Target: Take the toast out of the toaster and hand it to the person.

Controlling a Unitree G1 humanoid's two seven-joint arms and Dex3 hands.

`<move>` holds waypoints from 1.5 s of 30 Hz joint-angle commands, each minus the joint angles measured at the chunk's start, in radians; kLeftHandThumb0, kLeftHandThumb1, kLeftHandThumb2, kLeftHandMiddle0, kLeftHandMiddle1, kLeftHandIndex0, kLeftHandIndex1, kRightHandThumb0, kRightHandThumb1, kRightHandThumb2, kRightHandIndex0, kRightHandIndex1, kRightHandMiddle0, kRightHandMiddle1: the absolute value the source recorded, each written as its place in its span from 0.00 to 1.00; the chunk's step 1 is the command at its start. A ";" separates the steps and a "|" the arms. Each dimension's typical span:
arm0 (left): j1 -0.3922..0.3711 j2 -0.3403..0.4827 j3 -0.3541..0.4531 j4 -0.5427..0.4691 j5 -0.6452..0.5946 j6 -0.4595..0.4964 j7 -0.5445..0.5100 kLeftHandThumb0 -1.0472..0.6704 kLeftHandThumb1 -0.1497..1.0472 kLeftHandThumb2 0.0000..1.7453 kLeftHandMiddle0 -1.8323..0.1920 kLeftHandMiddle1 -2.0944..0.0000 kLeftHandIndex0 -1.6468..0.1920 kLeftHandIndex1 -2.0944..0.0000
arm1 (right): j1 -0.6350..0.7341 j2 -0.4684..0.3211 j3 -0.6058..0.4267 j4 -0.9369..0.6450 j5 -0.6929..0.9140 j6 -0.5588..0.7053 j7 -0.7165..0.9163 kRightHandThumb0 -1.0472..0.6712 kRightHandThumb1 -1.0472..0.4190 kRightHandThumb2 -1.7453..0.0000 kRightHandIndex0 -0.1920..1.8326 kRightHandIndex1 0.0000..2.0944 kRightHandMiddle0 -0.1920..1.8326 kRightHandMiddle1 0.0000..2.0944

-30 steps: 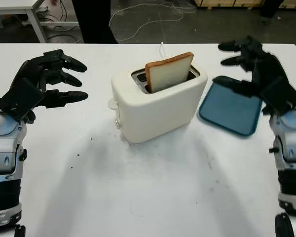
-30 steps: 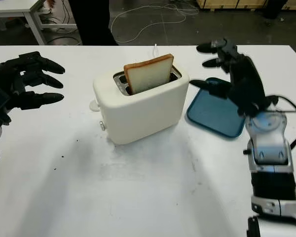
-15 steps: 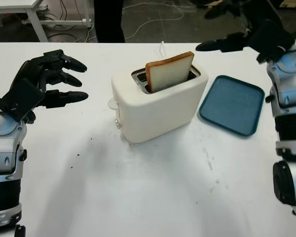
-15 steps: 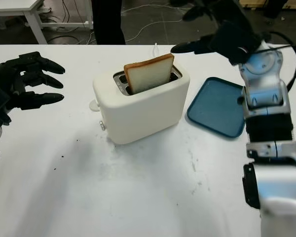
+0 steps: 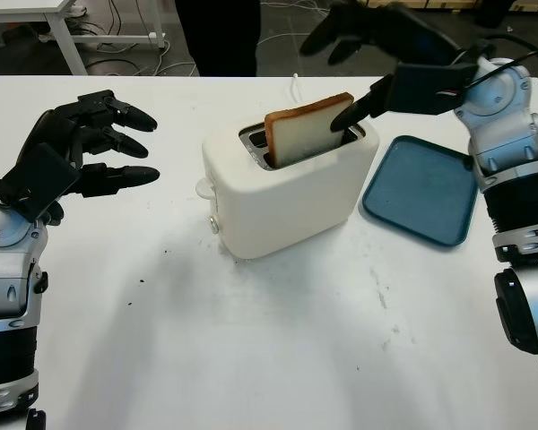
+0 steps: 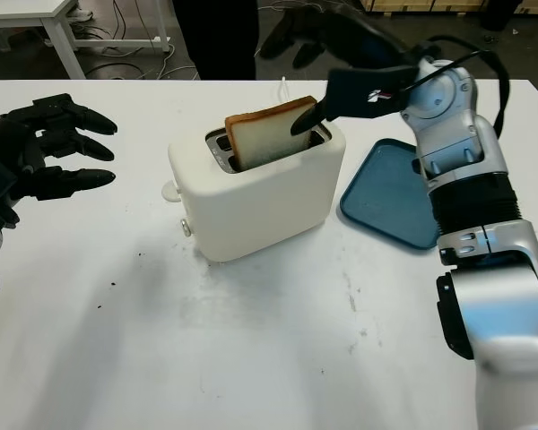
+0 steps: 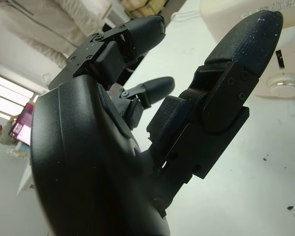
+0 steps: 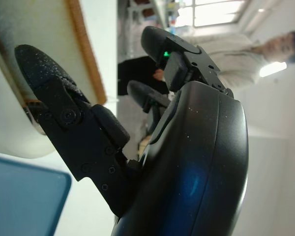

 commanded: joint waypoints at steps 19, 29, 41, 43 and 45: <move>0.015 -0.001 0.008 -0.009 -0.009 0.002 0.002 0.00 0.65 0.00 0.62 0.48 0.58 0.56 | 0.001 0.038 0.052 0.046 -0.046 -0.052 0.026 0.37 0.24 1.00 0.50 0.30 0.54 0.09; 0.012 -0.004 0.007 -0.002 -0.007 -0.006 0.004 0.00 0.65 0.00 0.63 0.48 0.58 0.56 | -0.002 0.020 0.064 0.034 -0.078 -0.068 0.013 0.32 0.15 0.99 0.68 0.43 0.74 0.12; 0.011 -0.009 0.009 0.003 -0.012 -0.005 0.006 0.00 0.65 0.00 0.63 0.47 0.58 0.55 | -0.004 0.025 0.049 0.062 -0.101 -0.143 -0.099 0.30 0.09 0.96 0.63 0.83 0.55 0.83; 0.010 -0.008 0.008 0.003 -0.008 -0.005 0.007 0.00 0.65 0.00 0.63 0.47 0.58 0.55 | -0.008 0.026 0.040 0.071 -0.089 -0.162 -0.108 0.33 0.09 0.95 0.64 0.83 0.55 0.83; 0.011 -0.006 0.007 0.000 -0.003 -0.002 0.009 0.00 0.65 0.00 0.63 0.47 0.59 0.55 | -0.016 0.030 0.024 0.087 -0.062 -0.172 -0.101 0.37 0.09 0.94 0.64 0.83 0.54 0.83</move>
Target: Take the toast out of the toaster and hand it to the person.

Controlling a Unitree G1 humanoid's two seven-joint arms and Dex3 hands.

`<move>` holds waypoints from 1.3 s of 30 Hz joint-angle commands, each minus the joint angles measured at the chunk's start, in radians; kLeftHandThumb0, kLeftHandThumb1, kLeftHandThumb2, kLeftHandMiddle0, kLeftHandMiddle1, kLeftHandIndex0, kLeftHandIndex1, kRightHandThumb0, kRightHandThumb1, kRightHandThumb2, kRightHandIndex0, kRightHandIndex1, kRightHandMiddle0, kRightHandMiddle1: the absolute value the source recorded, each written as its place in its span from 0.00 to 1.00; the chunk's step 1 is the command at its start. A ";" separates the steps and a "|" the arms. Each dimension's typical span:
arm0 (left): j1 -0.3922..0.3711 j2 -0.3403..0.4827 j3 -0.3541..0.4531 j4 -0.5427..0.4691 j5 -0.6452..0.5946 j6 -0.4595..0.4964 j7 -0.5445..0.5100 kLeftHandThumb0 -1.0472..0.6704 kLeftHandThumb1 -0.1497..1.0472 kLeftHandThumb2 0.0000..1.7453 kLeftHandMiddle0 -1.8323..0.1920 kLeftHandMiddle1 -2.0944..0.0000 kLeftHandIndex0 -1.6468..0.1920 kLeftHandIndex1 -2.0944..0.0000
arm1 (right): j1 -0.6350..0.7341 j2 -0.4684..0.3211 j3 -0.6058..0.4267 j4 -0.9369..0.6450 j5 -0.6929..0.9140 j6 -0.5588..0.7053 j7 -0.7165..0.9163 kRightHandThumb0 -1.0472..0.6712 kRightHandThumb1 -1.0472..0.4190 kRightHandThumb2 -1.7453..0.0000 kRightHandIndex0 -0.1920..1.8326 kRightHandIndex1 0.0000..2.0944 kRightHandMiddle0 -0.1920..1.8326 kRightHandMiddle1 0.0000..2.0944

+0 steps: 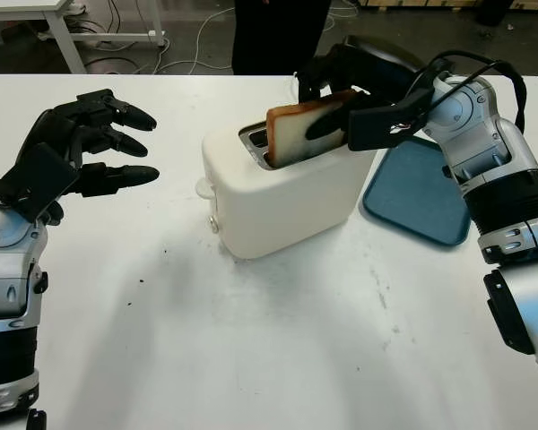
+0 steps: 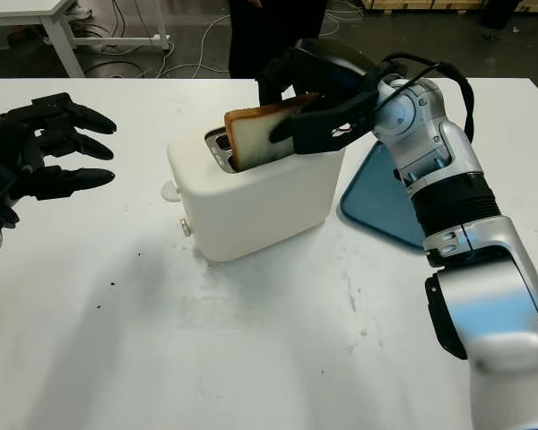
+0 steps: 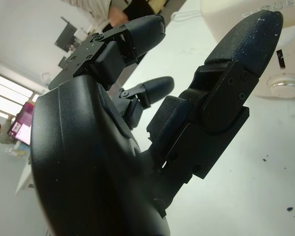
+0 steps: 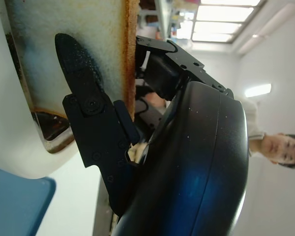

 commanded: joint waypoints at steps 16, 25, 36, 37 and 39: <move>0.005 -0.004 0.004 0.006 -0.008 -0.004 0.004 0.00 0.65 0.00 0.63 0.47 0.59 0.54 | -0.164 0.017 -0.200 0.322 0.223 -0.015 0.007 0.43 0.09 0.89 0.62 0.83 0.54 0.83; 0.007 -0.004 0.004 0.004 -0.006 -0.003 0.006 0.00 0.64 0.00 0.63 0.46 0.59 0.54 | -0.206 -0.002 -0.292 0.426 0.281 0.097 -0.061 0.40 0.09 0.91 0.62 0.83 0.54 0.83; 0.008 -0.004 0.003 0.001 -0.006 -0.001 0.006 0.00 0.65 0.00 0.63 0.47 0.59 0.54 | -0.239 0.000 -0.372 0.547 0.324 0.241 -0.173 0.43 0.09 0.83 0.63 0.83 0.50 0.83; 0.008 -0.005 0.004 0.002 -0.008 -0.003 0.006 0.00 0.65 0.00 0.63 0.47 0.59 0.54 | -0.237 0.003 -0.376 0.556 0.325 0.244 -0.193 0.42 0.09 0.84 0.63 0.83 0.51 0.83; 0.009 -0.006 0.004 0.001 -0.010 -0.003 0.004 0.00 0.64 0.00 0.63 0.47 0.59 0.54 | -0.235 0.008 -0.384 0.576 0.325 0.252 -0.222 0.42 0.09 0.85 0.63 0.83 0.52 0.83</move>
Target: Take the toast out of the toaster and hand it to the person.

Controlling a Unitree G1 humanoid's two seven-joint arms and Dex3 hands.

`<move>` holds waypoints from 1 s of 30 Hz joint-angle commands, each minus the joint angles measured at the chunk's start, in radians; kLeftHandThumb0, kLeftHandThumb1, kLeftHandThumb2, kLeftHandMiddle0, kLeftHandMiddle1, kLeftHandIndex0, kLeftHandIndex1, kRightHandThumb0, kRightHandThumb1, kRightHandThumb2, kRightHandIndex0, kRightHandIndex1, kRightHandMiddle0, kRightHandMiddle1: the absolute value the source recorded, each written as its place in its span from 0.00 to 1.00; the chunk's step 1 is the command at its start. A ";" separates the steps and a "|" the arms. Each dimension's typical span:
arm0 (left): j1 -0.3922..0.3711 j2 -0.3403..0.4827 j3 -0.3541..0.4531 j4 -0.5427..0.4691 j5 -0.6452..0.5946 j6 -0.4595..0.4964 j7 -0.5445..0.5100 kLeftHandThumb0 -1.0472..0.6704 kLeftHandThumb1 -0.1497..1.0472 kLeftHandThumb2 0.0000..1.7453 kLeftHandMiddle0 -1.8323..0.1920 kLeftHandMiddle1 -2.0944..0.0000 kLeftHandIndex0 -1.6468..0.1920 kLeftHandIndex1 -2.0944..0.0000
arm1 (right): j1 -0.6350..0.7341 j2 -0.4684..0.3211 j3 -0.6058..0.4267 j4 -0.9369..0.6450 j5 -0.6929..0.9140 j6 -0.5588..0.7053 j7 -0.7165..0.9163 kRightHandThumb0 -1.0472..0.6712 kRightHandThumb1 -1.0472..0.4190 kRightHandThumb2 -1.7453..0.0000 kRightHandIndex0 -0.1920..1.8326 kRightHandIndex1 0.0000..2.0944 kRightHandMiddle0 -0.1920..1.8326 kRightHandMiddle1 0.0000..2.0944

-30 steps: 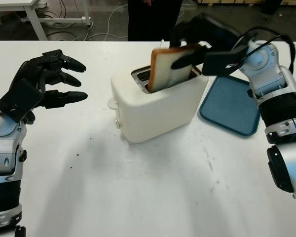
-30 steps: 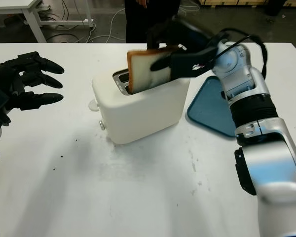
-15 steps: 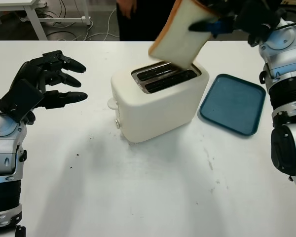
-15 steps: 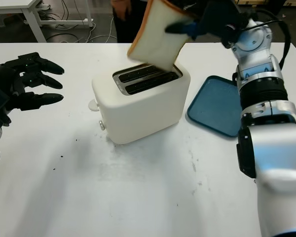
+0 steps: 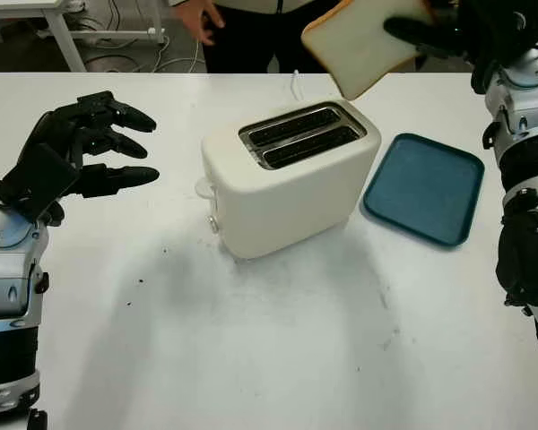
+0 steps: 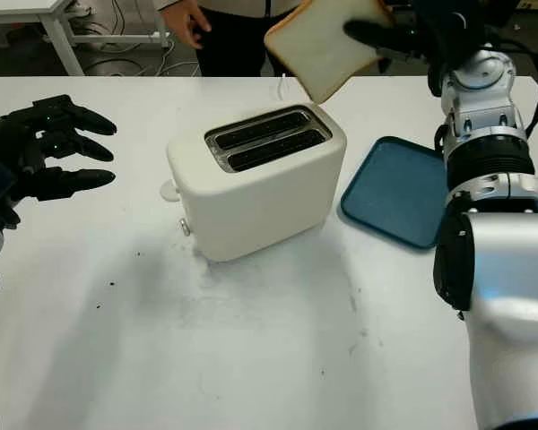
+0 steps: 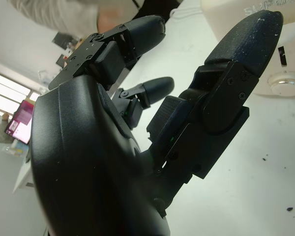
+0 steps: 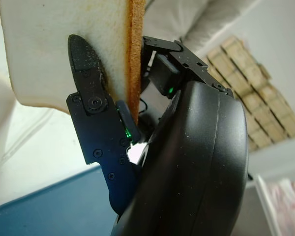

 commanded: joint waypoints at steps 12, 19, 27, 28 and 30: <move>0.011 -0.005 0.005 -0.005 -0.013 -0.005 0.000 0.00 0.64 0.00 0.64 0.46 0.59 0.54 | -0.019 0.065 -0.054 0.078 0.018 0.053 -0.299 0.44 0.09 0.90 0.61 0.83 0.44 0.83; 0.014 -0.004 0.004 -0.006 -0.011 -0.009 -0.001 0.00 0.65 0.00 0.64 0.45 0.59 0.54 | 0.000 0.089 -0.024 0.105 -0.023 0.070 -0.373 0.44 0.09 0.90 0.54 0.83 0.36 0.83; 0.016 0.000 0.003 -0.005 -0.004 -0.018 -0.001 0.00 0.65 0.00 0.64 0.46 0.59 0.54 | 0.001 0.110 -0.035 0.122 -0.023 0.077 -0.391 0.45 0.09 0.92 0.53 0.83 0.34 0.83; 0.016 0.000 0.003 -0.004 -0.003 -0.019 0.001 0.00 0.65 0.00 0.63 0.46 0.59 0.54 | 0.001 0.112 -0.032 0.122 -0.028 0.078 -0.396 0.44 0.09 0.92 0.53 0.83 0.34 0.79; 0.016 -0.004 0.006 -0.007 -0.008 -0.011 0.002 0.00 0.65 0.00 0.63 0.46 0.59 0.54 | 0.001 0.115 -0.029 0.122 -0.034 0.078 -0.394 0.44 0.09 0.91 0.54 0.83 0.36 0.74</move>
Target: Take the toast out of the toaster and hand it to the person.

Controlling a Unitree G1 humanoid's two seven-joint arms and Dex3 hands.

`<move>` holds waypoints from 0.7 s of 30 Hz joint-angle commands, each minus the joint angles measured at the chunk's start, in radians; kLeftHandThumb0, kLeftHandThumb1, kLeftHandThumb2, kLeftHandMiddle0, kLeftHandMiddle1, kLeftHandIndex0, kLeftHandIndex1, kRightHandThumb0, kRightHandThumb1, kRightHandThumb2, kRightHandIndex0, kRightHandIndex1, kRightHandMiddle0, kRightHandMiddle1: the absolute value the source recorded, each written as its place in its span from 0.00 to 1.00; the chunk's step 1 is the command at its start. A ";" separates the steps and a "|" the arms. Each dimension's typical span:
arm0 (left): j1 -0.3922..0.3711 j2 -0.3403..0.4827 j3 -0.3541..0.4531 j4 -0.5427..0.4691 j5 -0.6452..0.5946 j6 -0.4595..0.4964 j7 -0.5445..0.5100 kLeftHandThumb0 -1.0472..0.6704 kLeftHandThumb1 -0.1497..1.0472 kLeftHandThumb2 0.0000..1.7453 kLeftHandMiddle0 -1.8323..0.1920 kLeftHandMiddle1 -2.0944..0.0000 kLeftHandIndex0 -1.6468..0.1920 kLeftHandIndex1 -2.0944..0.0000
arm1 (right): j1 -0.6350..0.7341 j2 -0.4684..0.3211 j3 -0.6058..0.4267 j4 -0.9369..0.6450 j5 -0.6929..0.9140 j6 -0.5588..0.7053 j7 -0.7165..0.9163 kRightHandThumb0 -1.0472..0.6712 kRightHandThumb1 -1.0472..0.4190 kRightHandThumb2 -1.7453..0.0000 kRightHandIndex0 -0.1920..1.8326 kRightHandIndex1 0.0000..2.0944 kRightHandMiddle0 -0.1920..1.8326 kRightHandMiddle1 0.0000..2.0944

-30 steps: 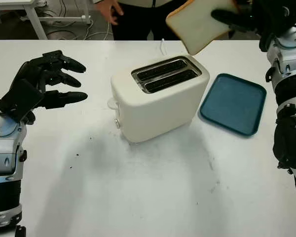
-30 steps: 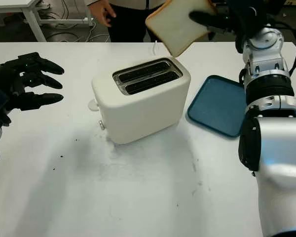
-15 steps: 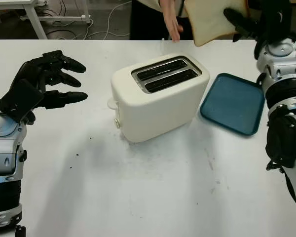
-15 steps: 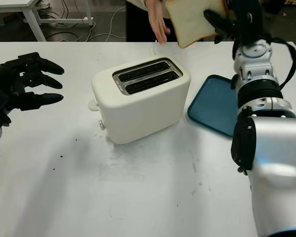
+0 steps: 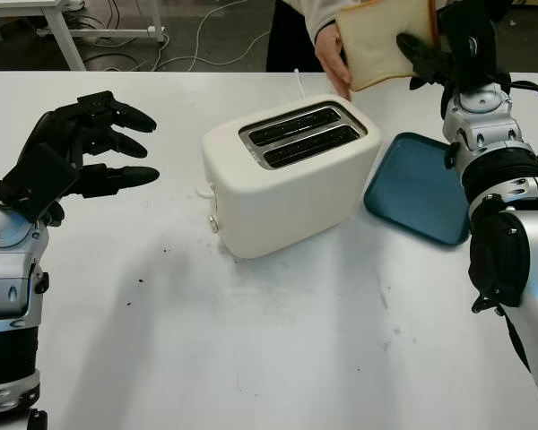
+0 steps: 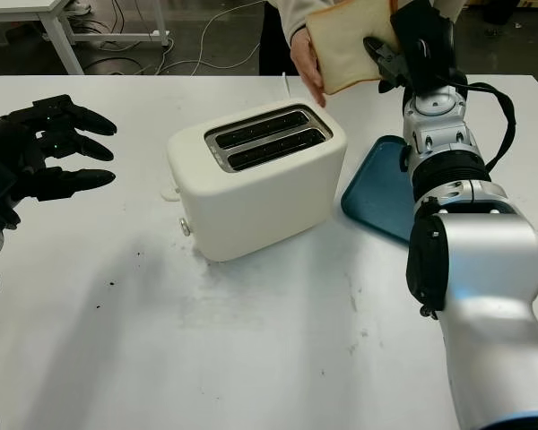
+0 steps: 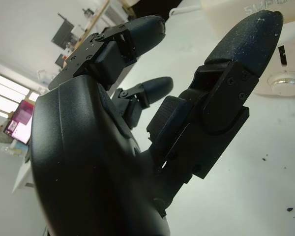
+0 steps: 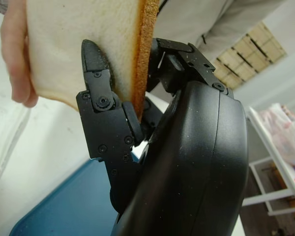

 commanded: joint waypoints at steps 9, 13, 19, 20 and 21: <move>0.017 -0.003 0.006 0.000 -0.009 -0.021 -0.001 0.00 0.65 0.00 0.64 0.46 0.59 0.54 | 0.002 0.019 0.013 0.010 -0.015 0.036 -0.015 0.46 0.09 0.91 0.54 0.83 0.34 0.79; 0.017 -0.003 0.006 -0.001 -0.007 -0.017 0.002 0.00 0.65 0.00 0.64 0.46 0.59 0.54 | -0.004 0.023 0.022 0.009 -0.018 0.066 -0.025 0.45 0.09 0.91 0.53 0.83 0.34 0.82; 0.018 -0.006 0.007 0.002 -0.009 -0.023 0.002 0.00 0.65 0.00 0.63 0.46 0.59 0.54 | -0.008 0.028 -0.005 0.006 0.009 0.091 0.002 0.42 0.09 0.94 0.50 0.83 0.42 0.28; 0.018 -0.005 0.007 0.001 -0.009 -0.022 0.003 0.00 0.65 0.00 0.64 0.46 0.59 0.54 | -0.011 0.027 -0.003 0.007 0.006 0.103 0.010 0.42 0.09 0.94 0.50 0.83 0.43 0.26; 0.018 -0.005 0.007 0.000 -0.008 -0.020 0.003 0.00 0.65 0.00 0.63 0.46 0.59 0.54 | -0.013 0.025 0.016 0.007 -0.015 0.113 0.018 0.42 0.09 0.92 0.50 0.83 0.42 0.24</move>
